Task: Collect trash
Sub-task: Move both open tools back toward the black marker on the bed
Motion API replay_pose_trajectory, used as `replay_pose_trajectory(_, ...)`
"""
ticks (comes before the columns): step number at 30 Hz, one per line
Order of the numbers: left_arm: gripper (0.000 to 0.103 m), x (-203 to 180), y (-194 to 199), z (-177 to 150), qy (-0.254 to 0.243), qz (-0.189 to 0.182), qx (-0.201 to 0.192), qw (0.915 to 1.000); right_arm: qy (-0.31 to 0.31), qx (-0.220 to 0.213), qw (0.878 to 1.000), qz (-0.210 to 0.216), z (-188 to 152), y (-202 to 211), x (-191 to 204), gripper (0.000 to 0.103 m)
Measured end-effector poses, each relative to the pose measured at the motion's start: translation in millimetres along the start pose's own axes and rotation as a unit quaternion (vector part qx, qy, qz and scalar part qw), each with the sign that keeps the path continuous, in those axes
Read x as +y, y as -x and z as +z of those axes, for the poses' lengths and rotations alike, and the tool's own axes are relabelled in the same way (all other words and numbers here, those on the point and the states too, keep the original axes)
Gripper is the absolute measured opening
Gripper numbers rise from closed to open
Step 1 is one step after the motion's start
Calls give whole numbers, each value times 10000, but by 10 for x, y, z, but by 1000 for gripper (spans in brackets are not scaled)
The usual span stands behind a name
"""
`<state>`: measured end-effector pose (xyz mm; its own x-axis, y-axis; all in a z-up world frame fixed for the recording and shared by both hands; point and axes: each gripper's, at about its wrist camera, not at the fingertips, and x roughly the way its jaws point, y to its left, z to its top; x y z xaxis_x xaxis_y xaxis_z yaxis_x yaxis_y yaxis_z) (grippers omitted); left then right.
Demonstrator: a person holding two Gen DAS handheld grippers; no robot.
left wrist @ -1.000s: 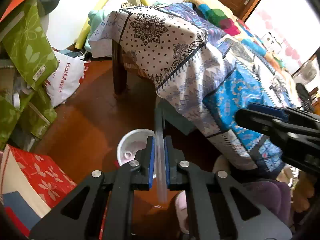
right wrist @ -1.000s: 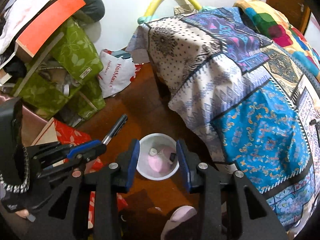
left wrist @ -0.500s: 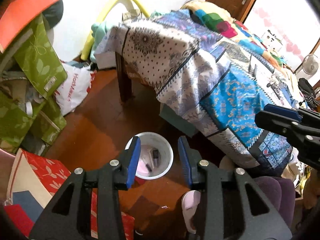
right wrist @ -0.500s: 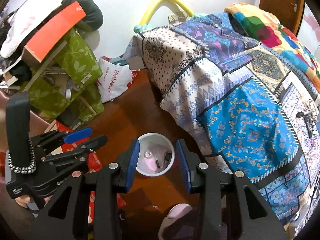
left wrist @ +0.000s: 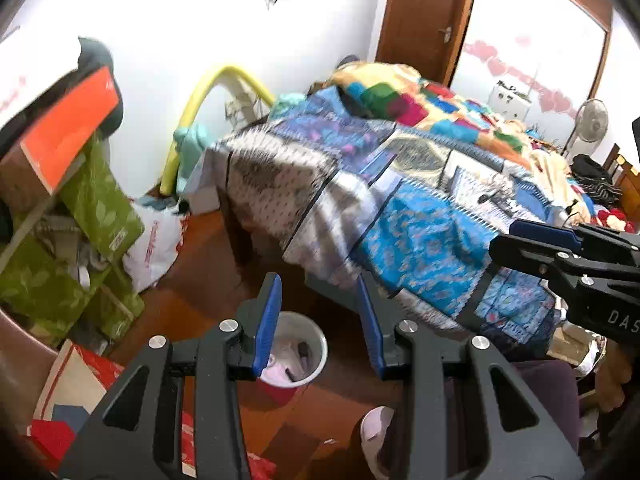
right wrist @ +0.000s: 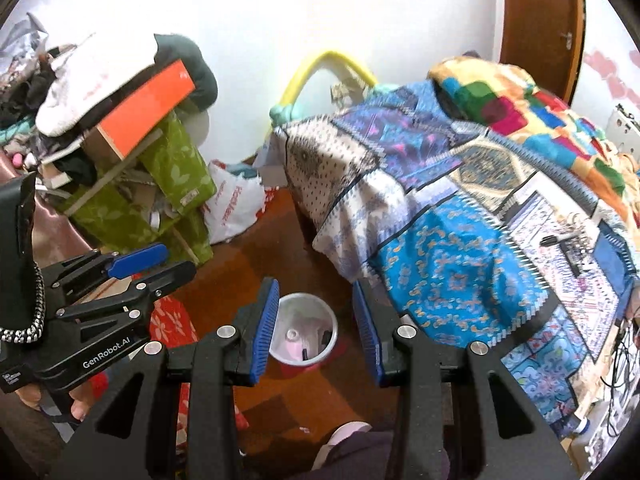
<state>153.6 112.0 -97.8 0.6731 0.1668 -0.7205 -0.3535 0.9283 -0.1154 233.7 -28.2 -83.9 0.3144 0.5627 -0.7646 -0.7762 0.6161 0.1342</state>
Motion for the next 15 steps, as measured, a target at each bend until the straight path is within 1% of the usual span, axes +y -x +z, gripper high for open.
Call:
replay_pose_trajectory(2, 38, -99, 82, 34, -66, -36, -114, 9999, -33, -174, 9998, -54, -25, 161, -49, 36)
replay_pose_trajectory(4, 39, -235, 190, 78, -170, -95, -260, 9995, -79, -350, 9993, -115, -49, 313, -110, 39)
replay_pose_trajectory(10, 40, -672, 421, 240, -498, -388, -573, 9964, -229, -944, 9946, -375, -132, 763, -325, 49)
replay_pose_trajectory(11, 40, -759, 453, 274, -566, -452, -634, 9954, -266, -1032, 9935, -406, -153, 832, -356, 52)
replay_pose_trajectory(15, 45, -1096, 505, 407, -785, -704, -813, 9911, -467, -1308, 9881, -654, -228, 1069, -560, 53)
